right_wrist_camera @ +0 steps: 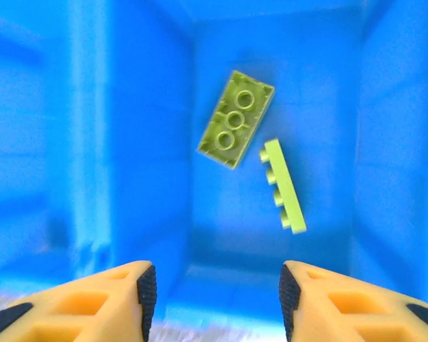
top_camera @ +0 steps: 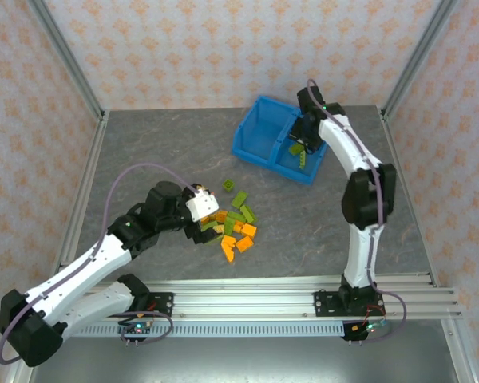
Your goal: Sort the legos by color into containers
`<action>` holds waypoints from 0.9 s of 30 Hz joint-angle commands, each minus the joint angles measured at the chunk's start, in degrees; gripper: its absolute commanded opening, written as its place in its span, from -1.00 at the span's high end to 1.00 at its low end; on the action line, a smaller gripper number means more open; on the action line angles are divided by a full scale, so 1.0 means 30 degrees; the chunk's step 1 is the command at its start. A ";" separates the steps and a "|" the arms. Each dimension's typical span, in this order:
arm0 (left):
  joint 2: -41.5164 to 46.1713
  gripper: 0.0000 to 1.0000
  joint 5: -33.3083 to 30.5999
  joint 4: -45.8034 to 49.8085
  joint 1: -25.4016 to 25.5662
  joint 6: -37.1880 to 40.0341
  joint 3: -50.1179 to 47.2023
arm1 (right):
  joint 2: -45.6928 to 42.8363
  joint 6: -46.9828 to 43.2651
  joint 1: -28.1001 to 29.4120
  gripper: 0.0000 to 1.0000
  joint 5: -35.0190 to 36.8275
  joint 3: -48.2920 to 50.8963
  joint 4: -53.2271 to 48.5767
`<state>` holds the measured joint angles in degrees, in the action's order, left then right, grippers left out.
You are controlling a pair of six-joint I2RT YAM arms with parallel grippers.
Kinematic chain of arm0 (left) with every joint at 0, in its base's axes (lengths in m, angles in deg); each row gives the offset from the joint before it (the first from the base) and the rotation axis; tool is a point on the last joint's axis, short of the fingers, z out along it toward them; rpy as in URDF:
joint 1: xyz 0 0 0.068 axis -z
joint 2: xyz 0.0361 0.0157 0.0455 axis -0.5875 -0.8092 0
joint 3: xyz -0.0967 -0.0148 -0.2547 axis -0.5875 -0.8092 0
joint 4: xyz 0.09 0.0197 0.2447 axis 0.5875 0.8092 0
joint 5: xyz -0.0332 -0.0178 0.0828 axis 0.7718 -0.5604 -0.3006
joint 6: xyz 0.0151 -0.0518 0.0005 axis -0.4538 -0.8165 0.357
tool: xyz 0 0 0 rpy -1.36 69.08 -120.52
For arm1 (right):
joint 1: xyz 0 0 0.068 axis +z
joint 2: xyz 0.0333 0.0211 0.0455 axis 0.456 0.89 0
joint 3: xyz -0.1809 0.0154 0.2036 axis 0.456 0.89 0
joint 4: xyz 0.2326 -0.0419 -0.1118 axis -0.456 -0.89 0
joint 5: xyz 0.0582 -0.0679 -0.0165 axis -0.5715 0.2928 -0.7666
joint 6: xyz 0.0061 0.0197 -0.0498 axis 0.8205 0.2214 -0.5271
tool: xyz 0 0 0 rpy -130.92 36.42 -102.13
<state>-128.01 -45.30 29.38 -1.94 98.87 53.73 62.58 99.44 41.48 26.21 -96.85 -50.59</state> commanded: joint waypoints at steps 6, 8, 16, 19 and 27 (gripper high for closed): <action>-0.4034 -0.89 -0.3904 0.4920 0.0531 -1.3310 0.6476 | -1.0450 -0.1160 0.1417 -0.20 -0.4499 0.8419 0.3467; -0.4522 -0.82 -0.5211 0.6275 0.1542 -1.5714 0.6793 | -1.1824 -0.1083 0.1441 -0.27 -0.5393 0.9960 0.3109; -0.7949 -0.72 -0.7062 1.0340 0.6498 -2.7407 0.6077 | -1.3800 -0.0412 0.1441 -0.67 -0.6513 1.2015 0.0812; -0.8681 -0.63 -0.5977 0.7946 0.7281 -2.9070 0.4299 | -1.3868 -0.0572 0.1453 -0.79 -0.6833 1.2039 0.0664; -1.0753 -0.36 -0.5508 0.5534 0.7290 -2.9731 0.3387 | -1.3634 -0.2670 0.2159 -0.82 -1.0538 1.2831 -0.0291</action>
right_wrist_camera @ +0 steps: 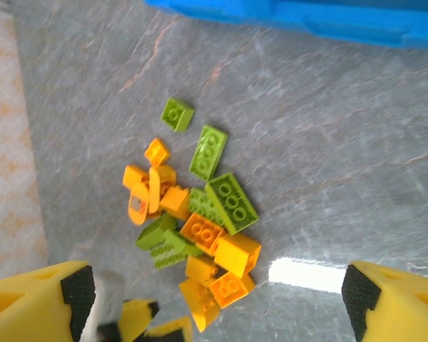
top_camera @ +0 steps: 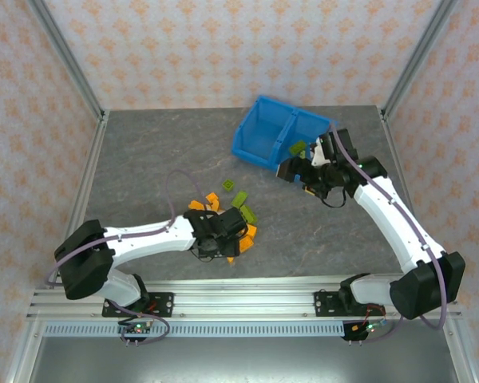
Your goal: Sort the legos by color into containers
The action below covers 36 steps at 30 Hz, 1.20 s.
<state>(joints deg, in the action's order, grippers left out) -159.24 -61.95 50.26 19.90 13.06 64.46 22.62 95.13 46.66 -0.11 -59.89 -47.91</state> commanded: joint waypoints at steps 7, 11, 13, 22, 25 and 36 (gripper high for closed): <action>-0.2434 -0.02 0.0722 -0.2386 0.0005 -0.0607 0.0357 | -0.0143 -0.1900 0.1034 -0.74 -0.3502 0.1114 -0.2649; -0.2700 0.27 0.0603 -0.2108 0.0022 -0.0686 0.0184 | -0.0080 -0.2295 0.1049 -0.63 -0.2651 0.0913 -0.4381; -0.2606 0.42 0.0326 -0.1787 -0.0008 -0.0627 0.0147 | 0.0001 -0.2261 0.1045 -0.60 -0.2184 0.0850 -0.4711; -0.0286 0.64 -0.1163 0.1847 -0.0133 0.1956 0.3805 | -0.0118 -0.1496 0.1048 -0.52 -0.2490 0.0233 -0.4201; 0.0085 0.64 -0.2015 0.2938 -0.1480 0.3881 0.6025 | -0.0748 -0.0182 0.1031 -0.51 -0.1533 -0.0233 -0.3193; -0.8044 0.65 -0.4351 0.0358 -0.5705 1.1333 1.7702 | -0.1661 0.2251 0.1004 -0.51 0.1424 -0.0382 -0.0552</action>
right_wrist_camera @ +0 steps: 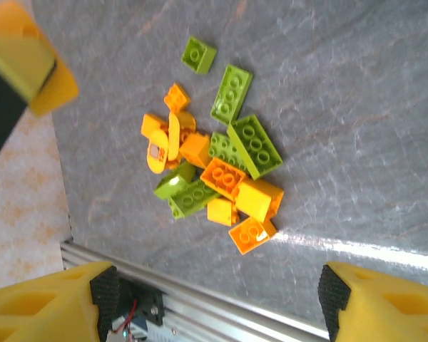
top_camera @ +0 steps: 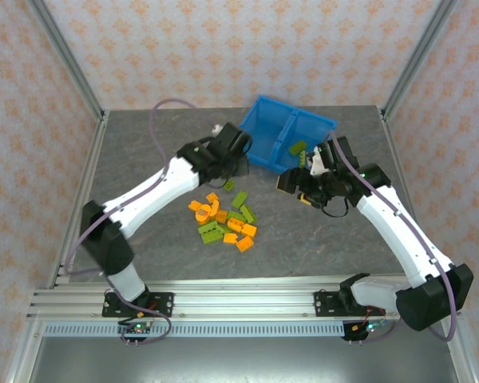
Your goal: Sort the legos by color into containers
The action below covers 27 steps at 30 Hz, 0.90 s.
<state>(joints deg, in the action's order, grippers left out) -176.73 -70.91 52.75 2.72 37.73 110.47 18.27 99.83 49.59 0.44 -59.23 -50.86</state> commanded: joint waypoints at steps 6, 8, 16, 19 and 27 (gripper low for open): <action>-0.9406 0.64 -0.2633 0.0345 -0.0549 0.5130 1.1060 | -0.1065 0.0472 0.0039 -0.50 0.1877 -0.0948 -0.0654; -1.1421 0.64 -0.3886 0.0811 -0.0679 0.5460 1.3470 | -0.1439 0.0375 0.0039 -0.51 0.2087 -0.1128 -0.1044; -1.4959 0.53 -0.3434 0.0951 -0.1268 0.4199 1.6535 | -0.2702 0.0584 0.0042 -0.51 0.2865 -0.0835 -0.1623; -1.4880 0.23 -0.2750 0.0648 -0.1261 0.4170 1.6566 | -0.2764 0.0614 0.0036 -0.50 0.2851 -0.0817 -0.1748; -1.1696 0.09 -0.1651 0.1860 -0.1239 0.3582 1.6231 | -0.2421 0.0860 0.0039 -0.51 0.2824 -0.0774 -0.1164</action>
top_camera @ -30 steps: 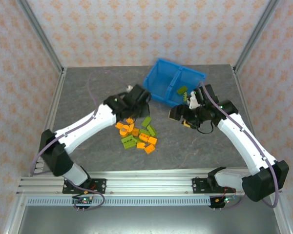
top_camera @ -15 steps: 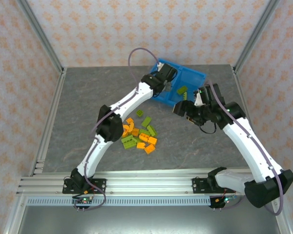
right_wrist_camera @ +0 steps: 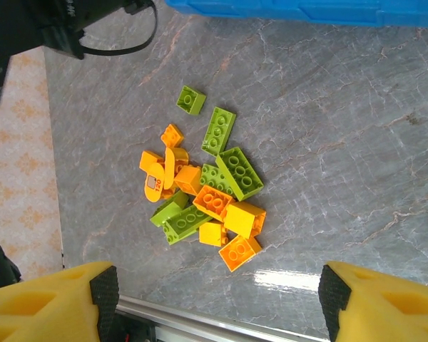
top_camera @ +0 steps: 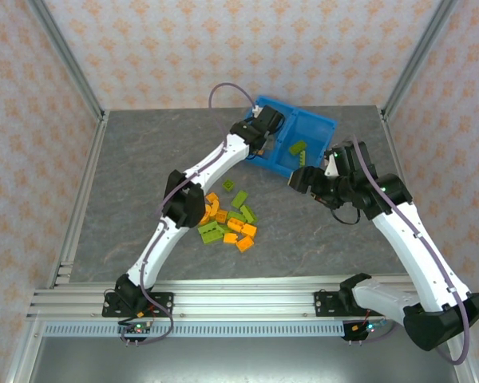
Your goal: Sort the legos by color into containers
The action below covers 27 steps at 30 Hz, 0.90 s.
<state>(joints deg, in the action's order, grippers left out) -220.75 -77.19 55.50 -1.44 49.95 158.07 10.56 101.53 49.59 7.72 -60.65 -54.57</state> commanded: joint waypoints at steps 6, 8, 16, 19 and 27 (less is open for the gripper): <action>1.0933 0.10 0.0983 -0.0910 0.0292 -0.0701 -0.8355 | 0.0338 -0.0038 0.0029 -0.53 0.0028 0.0042 0.0621; 1.4100 0.09 0.0955 -0.1815 0.0262 -0.0475 -1.2304 | 0.0429 -0.0126 0.0071 -0.54 -0.0585 0.0468 0.1191; 2.0142 0.11 0.3066 -0.0327 0.0172 0.0942 -2.2658 | 0.2061 -0.0296 0.0080 -0.54 -0.1359 0.0514 0.1968; 2.0319 0.12 0.3251 0.0044 0.0145 0.0623 -2.4440 | 0.2745 -0.0310 0.0092 -0.53 -0.1565 0.0331 0.1928; 1.7314 0.11 0.4667 -0.0673 -0.0431 0.1087 -2.5273 | 0.2697 -0.0245 0.0109 -0.53 -0.1399 0.0574 0.1809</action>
<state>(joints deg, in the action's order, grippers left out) -166.28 -65.69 54.11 -2.03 51.74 81.14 19.39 101.25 49.61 3.72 -59.23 -49.74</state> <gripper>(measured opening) 0.445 0.765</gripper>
